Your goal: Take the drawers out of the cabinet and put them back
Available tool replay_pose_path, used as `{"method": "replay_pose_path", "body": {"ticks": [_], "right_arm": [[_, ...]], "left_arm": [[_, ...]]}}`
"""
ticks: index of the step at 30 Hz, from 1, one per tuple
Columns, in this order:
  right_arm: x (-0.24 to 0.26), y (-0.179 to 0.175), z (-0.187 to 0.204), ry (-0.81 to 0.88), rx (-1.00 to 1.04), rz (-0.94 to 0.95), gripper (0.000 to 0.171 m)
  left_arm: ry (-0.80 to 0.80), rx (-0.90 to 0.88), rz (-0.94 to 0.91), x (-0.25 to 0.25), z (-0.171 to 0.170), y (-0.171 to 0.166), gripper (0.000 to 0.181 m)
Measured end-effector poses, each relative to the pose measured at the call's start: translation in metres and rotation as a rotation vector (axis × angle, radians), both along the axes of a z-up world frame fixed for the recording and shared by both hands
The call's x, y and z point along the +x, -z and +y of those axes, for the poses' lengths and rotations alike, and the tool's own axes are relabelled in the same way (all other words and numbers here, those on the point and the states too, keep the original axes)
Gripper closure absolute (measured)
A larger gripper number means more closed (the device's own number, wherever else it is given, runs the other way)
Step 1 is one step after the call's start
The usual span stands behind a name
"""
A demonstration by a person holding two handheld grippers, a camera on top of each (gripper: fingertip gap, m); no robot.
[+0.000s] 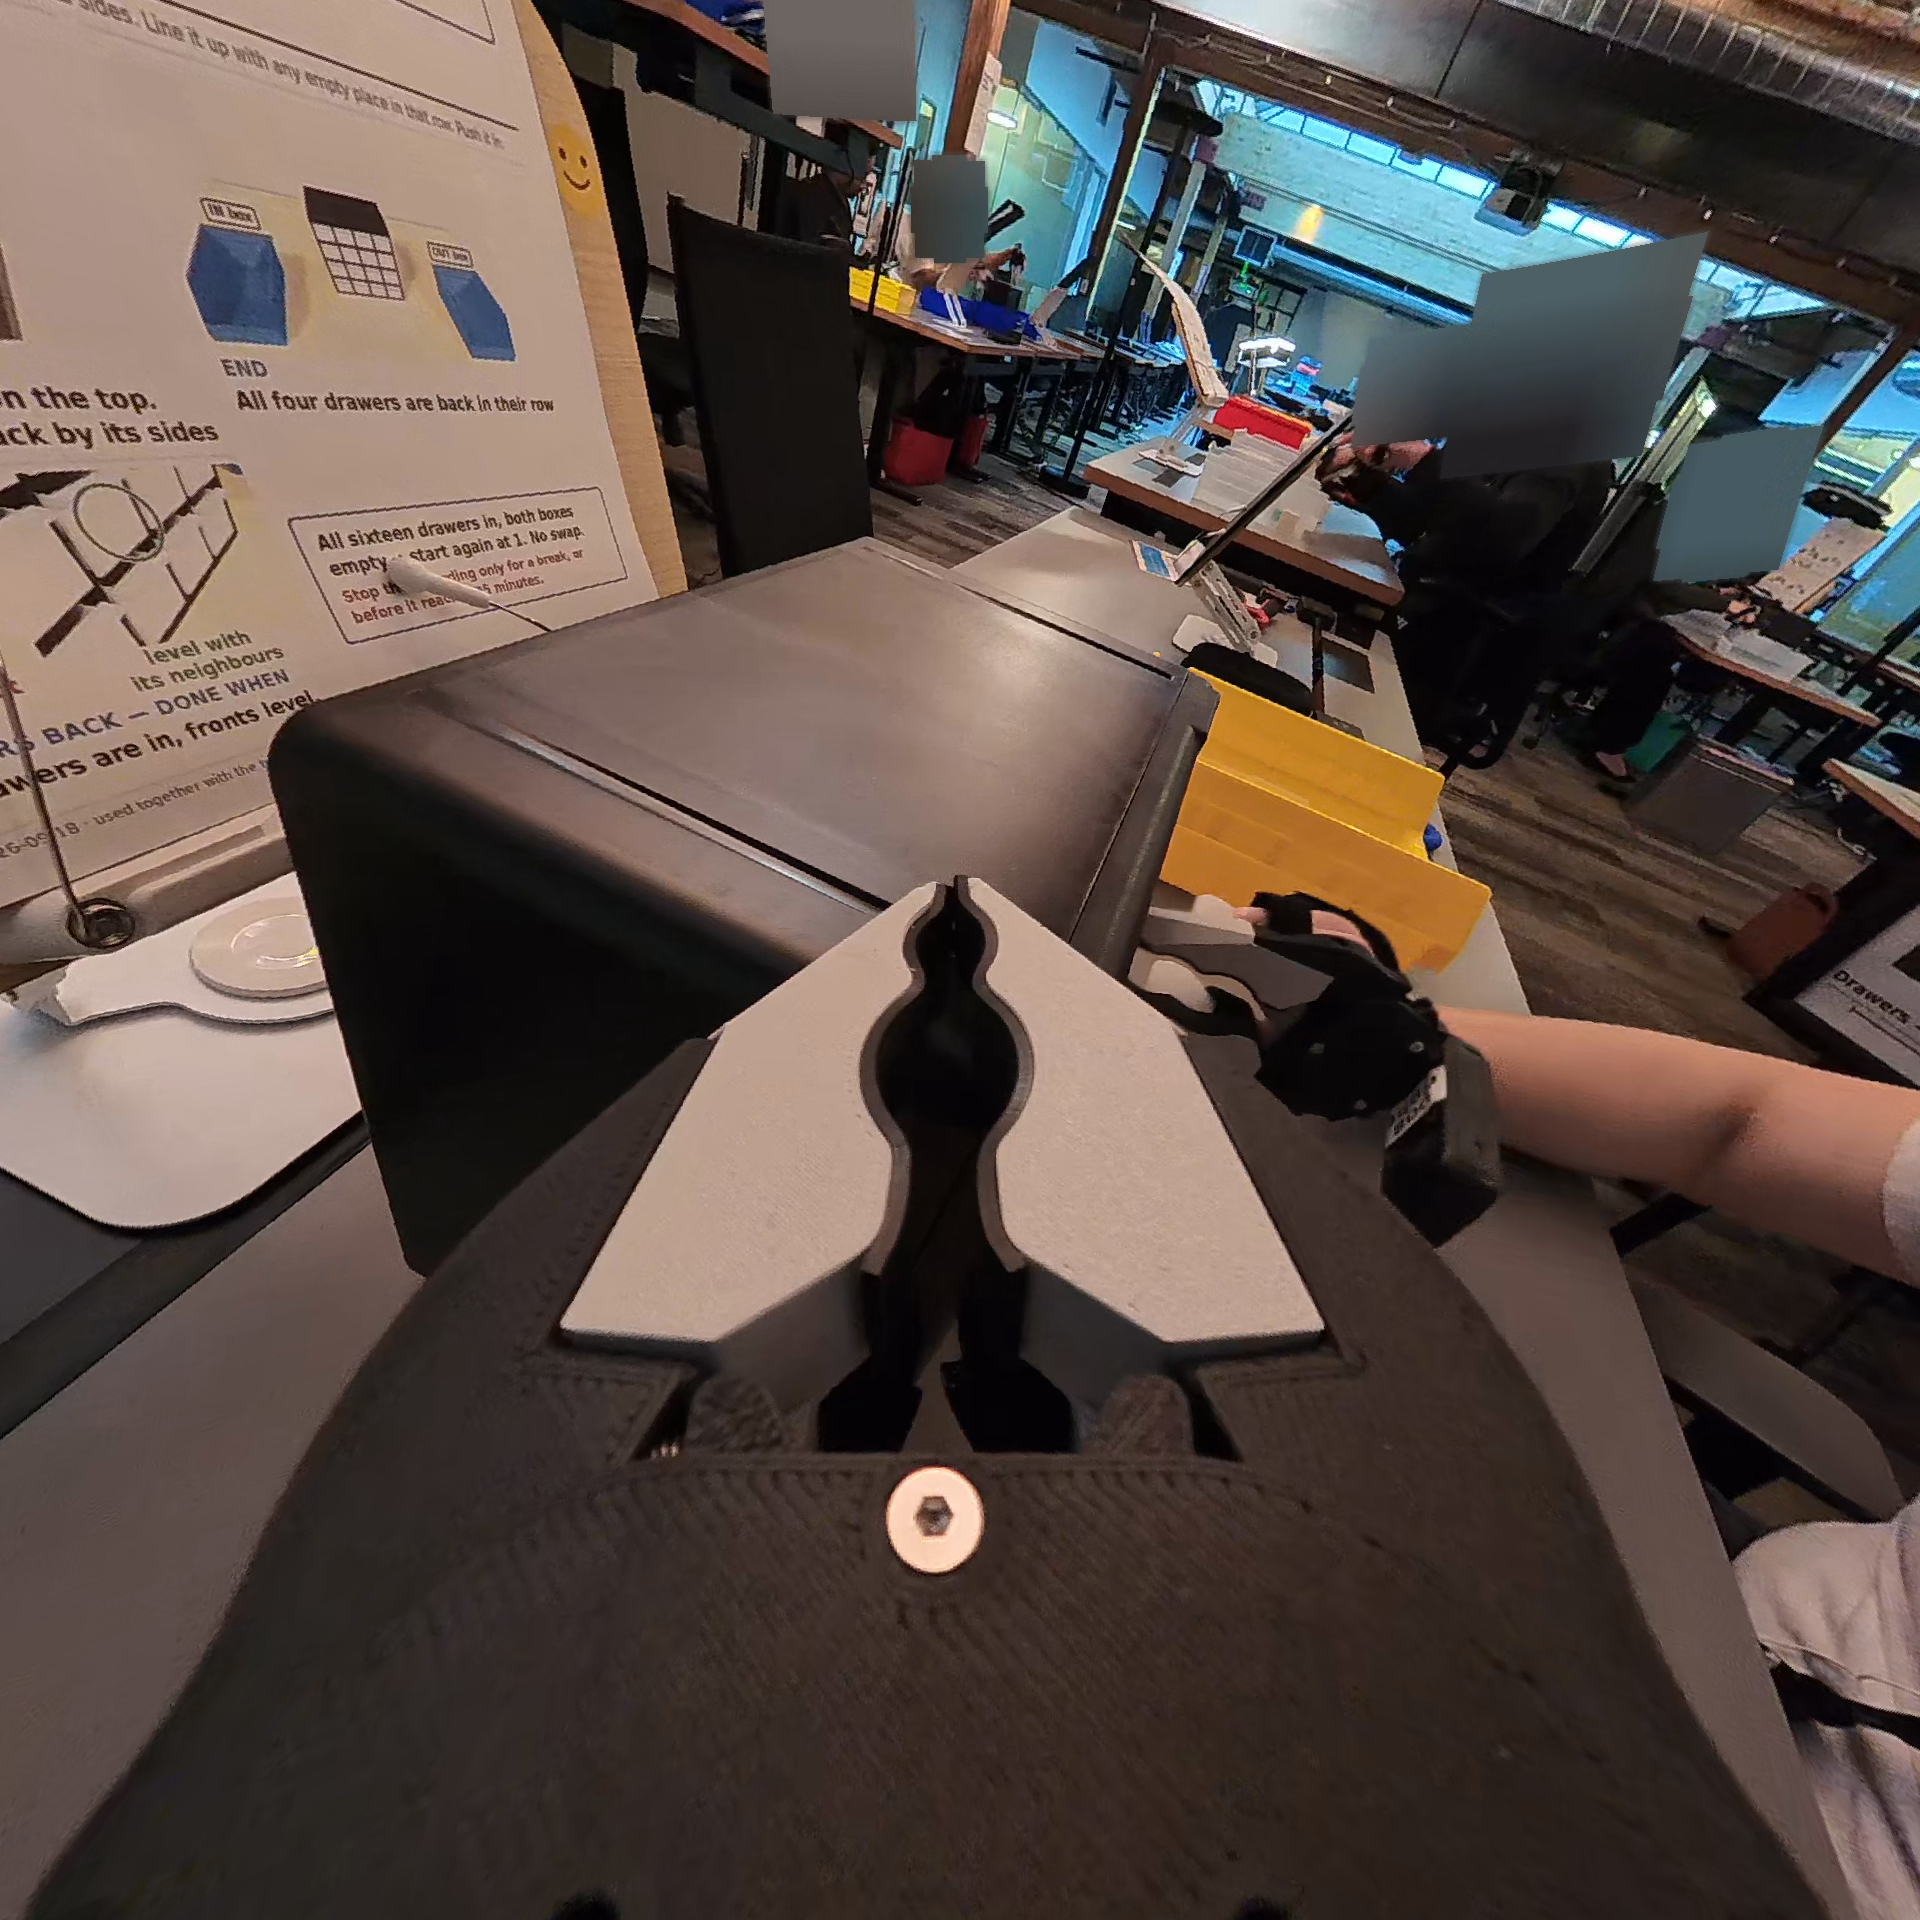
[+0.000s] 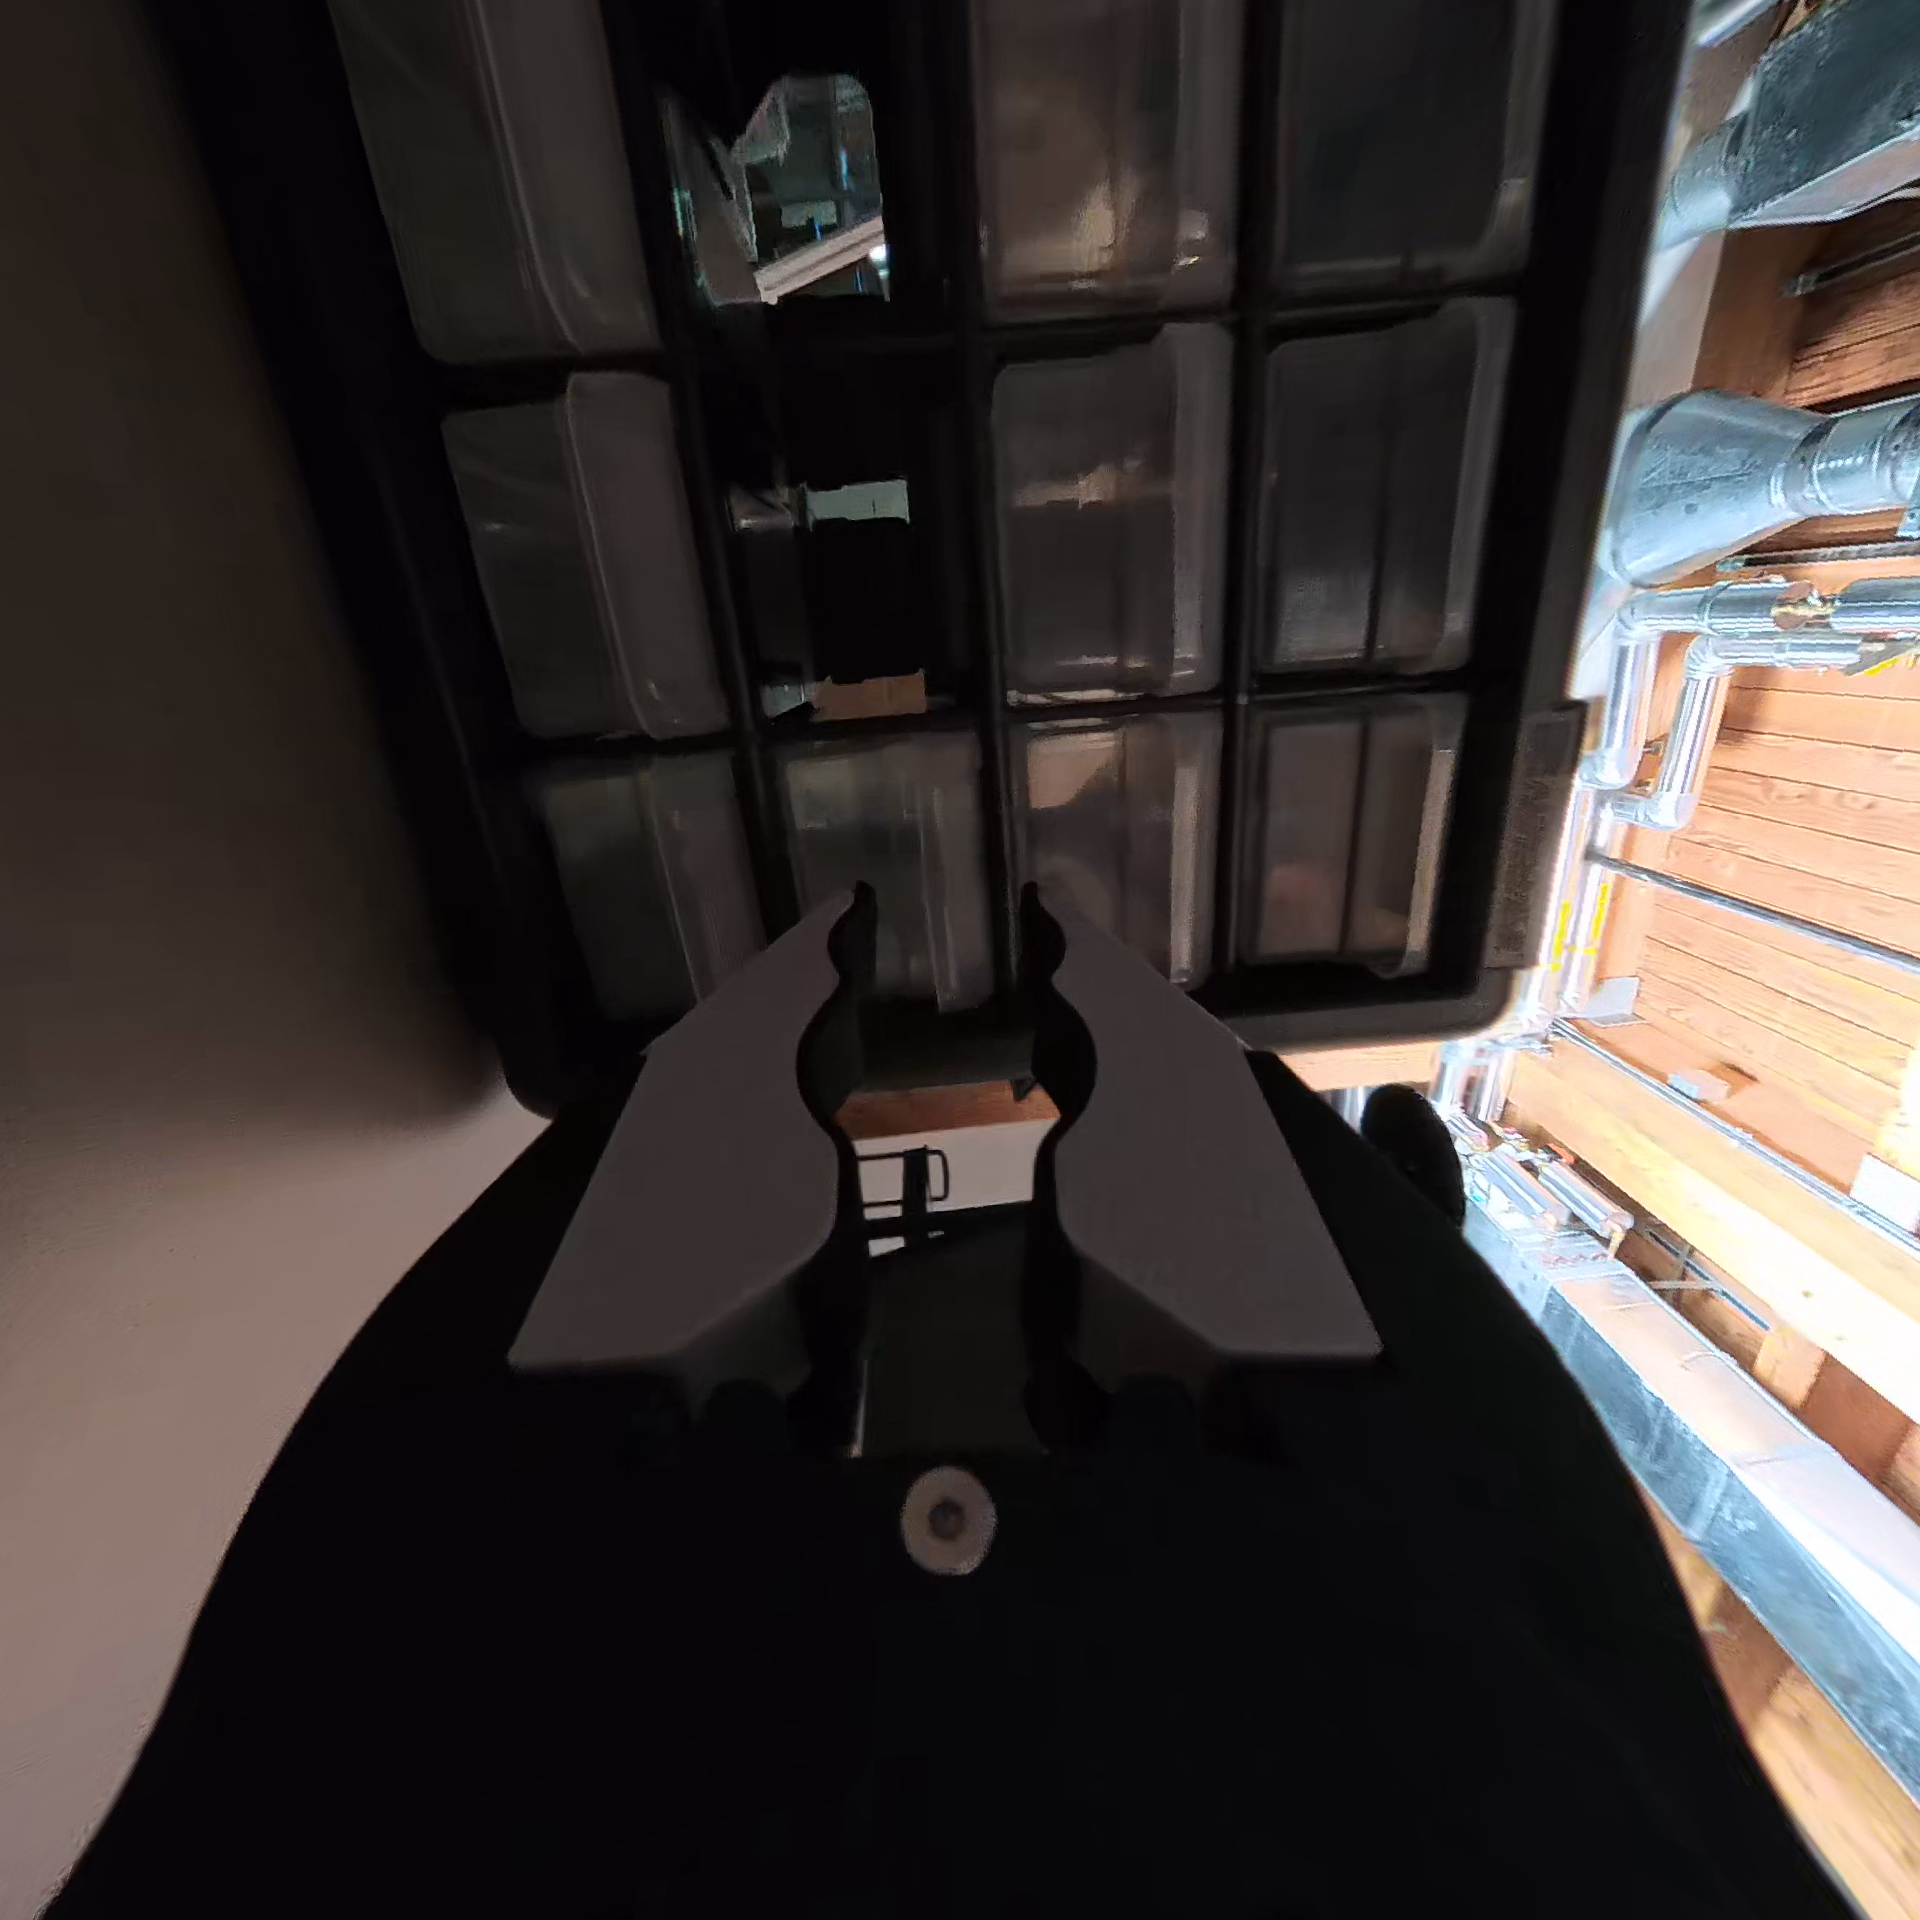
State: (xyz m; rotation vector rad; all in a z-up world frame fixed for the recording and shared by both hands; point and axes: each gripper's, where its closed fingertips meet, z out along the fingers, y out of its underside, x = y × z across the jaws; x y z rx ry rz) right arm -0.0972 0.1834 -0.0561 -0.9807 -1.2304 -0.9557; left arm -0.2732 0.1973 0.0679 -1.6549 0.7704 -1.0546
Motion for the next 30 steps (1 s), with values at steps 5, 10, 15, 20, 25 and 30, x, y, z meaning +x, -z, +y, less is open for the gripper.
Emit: {"method": "replay_pose_path", "body": {"ticks": [5, 10, 15, 20, 25, 30], "right_arm": [[-0.003, 0.001, 0.006, -0.016, -0.002, 0.031, 0.156], [-0.001, -0.003, -0.004, -0.034, -0.001, 0.024, 0.163], [-0.001, -0.004, -0.045, -0.073, 0.02, -0.012, 0.164], [-0.004, 0.008, -0.076, -0.14, -0.186, 0.003, 0.153], [-0.011, -0.003, -0.072, -0.162, -0.612, 0.115, 0.114], [0.009, 0.028, -0.052, -0.006, -0.968, -0.124, 0.137]], "left_arm": [[0.005, -0.001, -0.004, 0.0, 0.0, 0.0, 0.181], [0.006, -0.002, -0.007, 0.0, 0.0, 0.0, 0.181], [0.007, -0.002, -0.009, 0.0, -0.001, 0.0, 0.181], [0.006, -0.002, -0.008, 0.0, -0.001, 0.0, 0.181], [0.004, -0.004, -0.008, 0.001, -0.001, 0.0, 0.181], [0.006, -0.006, -0.011, 0.0, -0.001, 0.0, 0.181]]}}
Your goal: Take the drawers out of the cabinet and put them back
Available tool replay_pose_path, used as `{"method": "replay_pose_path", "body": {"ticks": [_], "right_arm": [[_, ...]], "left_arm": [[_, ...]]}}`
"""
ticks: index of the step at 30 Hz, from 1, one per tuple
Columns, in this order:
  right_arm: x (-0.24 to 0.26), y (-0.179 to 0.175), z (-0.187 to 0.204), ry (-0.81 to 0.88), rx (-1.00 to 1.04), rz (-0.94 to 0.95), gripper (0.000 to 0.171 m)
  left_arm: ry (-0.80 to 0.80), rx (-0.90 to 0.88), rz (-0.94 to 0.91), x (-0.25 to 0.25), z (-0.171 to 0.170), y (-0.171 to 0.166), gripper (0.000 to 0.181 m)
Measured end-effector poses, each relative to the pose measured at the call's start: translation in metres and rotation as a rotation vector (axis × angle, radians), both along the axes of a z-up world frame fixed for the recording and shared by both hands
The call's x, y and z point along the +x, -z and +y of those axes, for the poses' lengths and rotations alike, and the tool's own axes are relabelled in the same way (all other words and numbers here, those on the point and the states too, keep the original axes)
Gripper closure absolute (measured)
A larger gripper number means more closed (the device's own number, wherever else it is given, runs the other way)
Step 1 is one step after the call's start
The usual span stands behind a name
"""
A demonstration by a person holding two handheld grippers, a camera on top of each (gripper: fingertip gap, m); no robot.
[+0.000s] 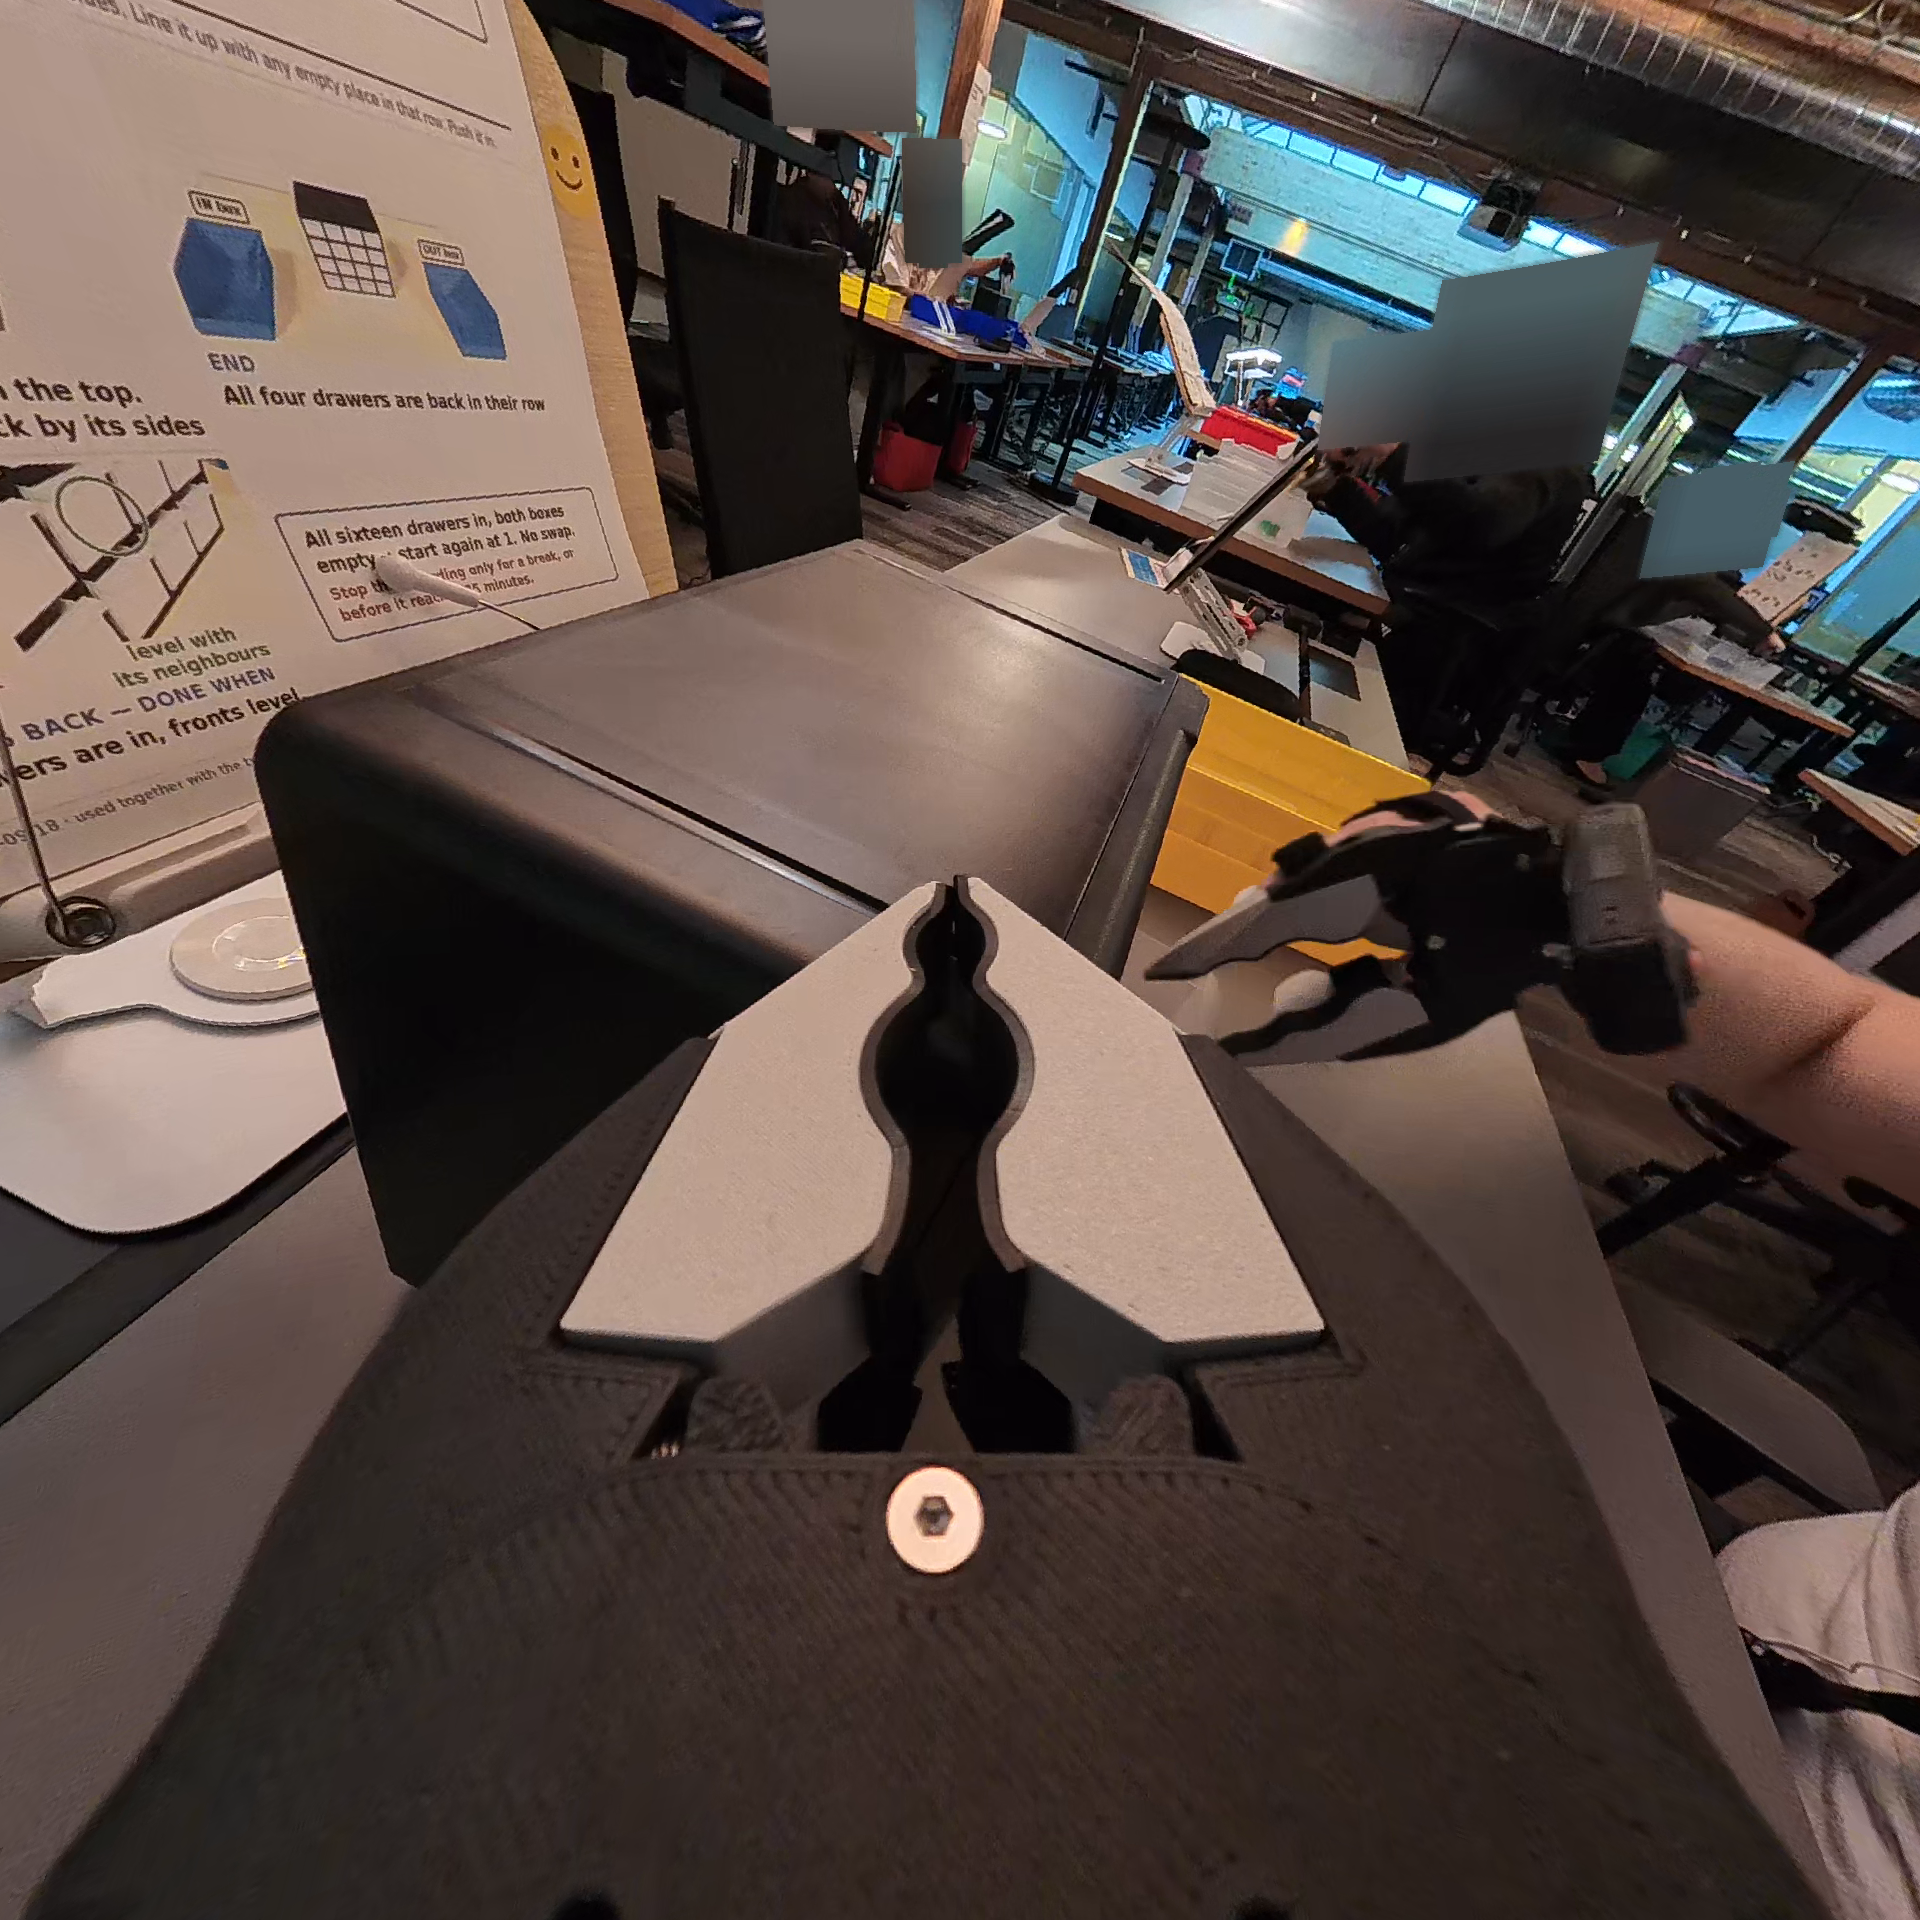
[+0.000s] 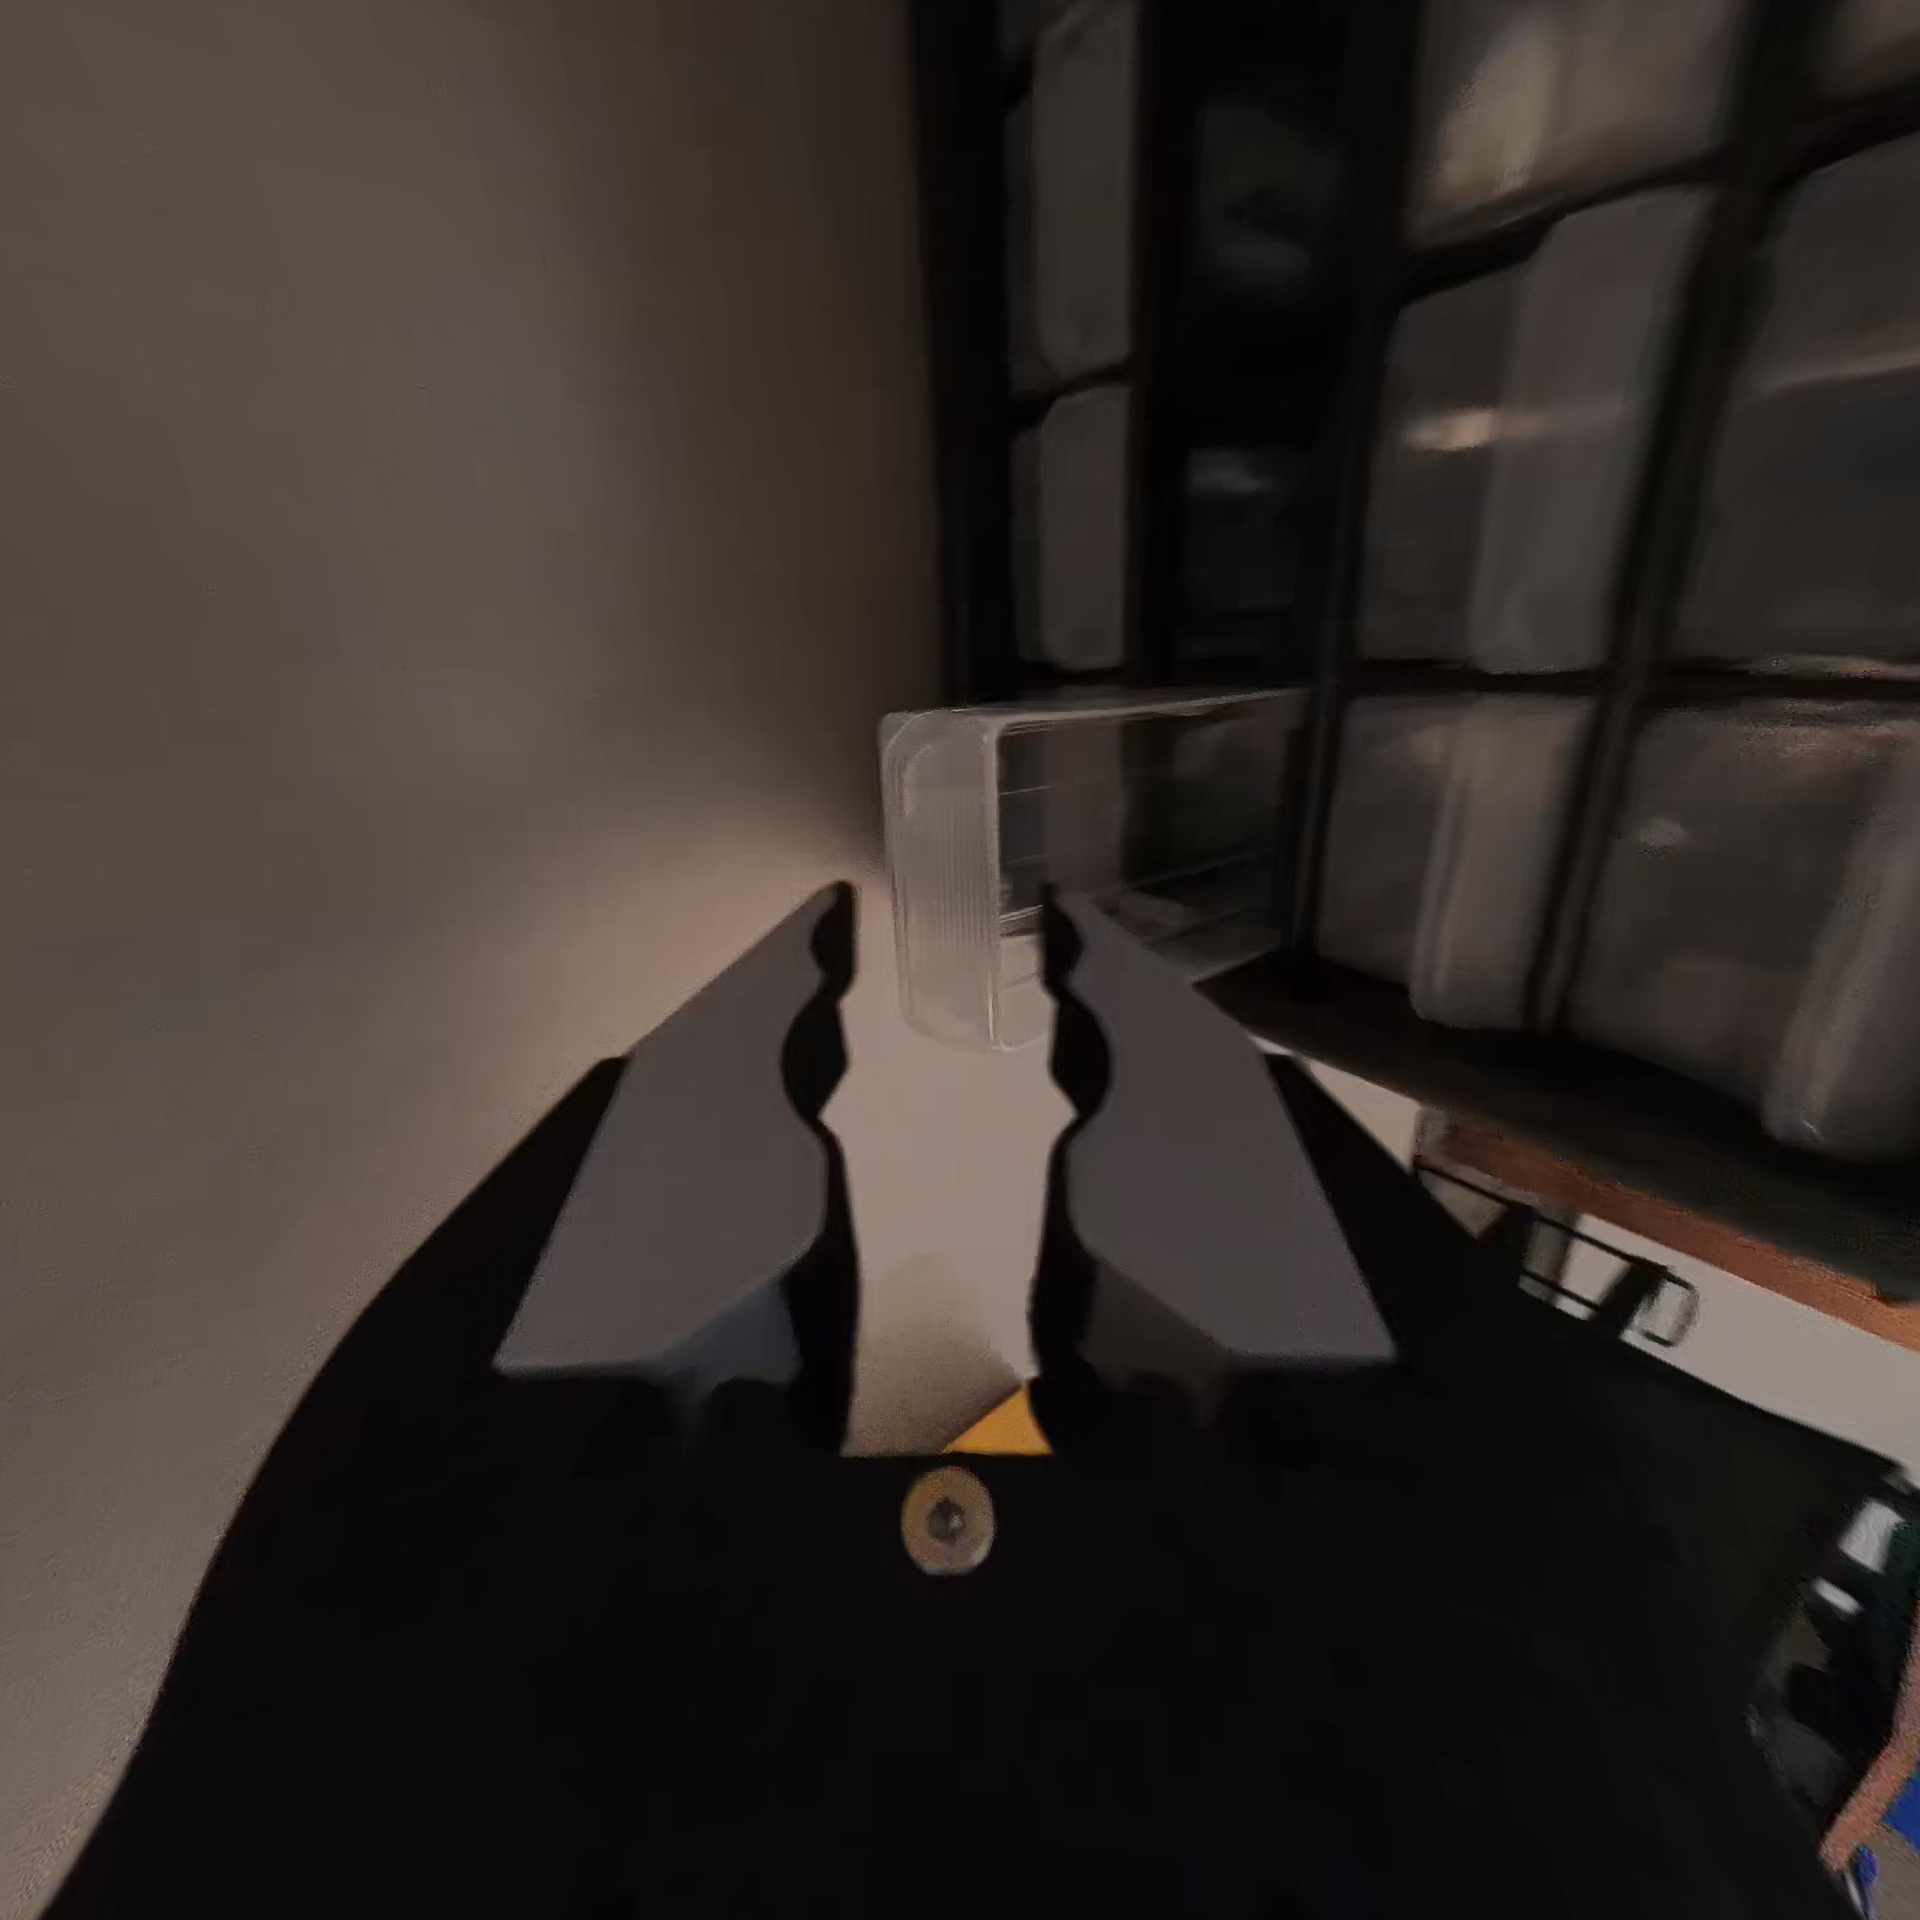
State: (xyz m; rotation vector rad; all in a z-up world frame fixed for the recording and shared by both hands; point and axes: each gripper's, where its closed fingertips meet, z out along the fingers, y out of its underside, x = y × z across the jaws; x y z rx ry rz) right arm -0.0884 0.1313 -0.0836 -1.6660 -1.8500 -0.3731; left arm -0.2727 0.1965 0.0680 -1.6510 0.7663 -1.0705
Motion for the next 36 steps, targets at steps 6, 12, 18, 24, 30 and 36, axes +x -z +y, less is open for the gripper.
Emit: {"method": "replay_pose_path", "body": {"ticks": [6, 12, 18, 24, 30, 36], "right_arm": [[0.001, 0.009, -0.025, 0.006, -0.32, -0.049, 0.158], [0.004, 0.01, -0.092, -0.072, -0.57, -0.056, 0.16], [0.016, 0.044, -0.141, -0.301, -0.567, -0.129, 0.16], [0.037, 0.07, -0.156, -0.487, -0.471, -0.203, 0.159], [0.04, 0.069, -0.164, -0.374, -0.556, -0.147, 0.14], [-0.015, 0.031, -0.134, 0.219, -0.73, 0.284, 0.134]], "left_arm": [[0.003, -0.002, -0.002, 0.0, 0.0, 0.0, 0.181], [0.004, -0.003, -0.004, 0.0, 0.0, 0.0, 0.181], [0.006, -0.002, -0.003, 0.0, -0.001, 0.0, 0.181], [0.005, -0.001, -0.001, 0.0, -0.001, 0.0, 0.181], [0.004, -0.001, 0.001, 0.001, -0.001, 0.0, 0.181], [0.006, -0.002, 0.001, 0.001, -0.001, 0.0, 0.181]]}}
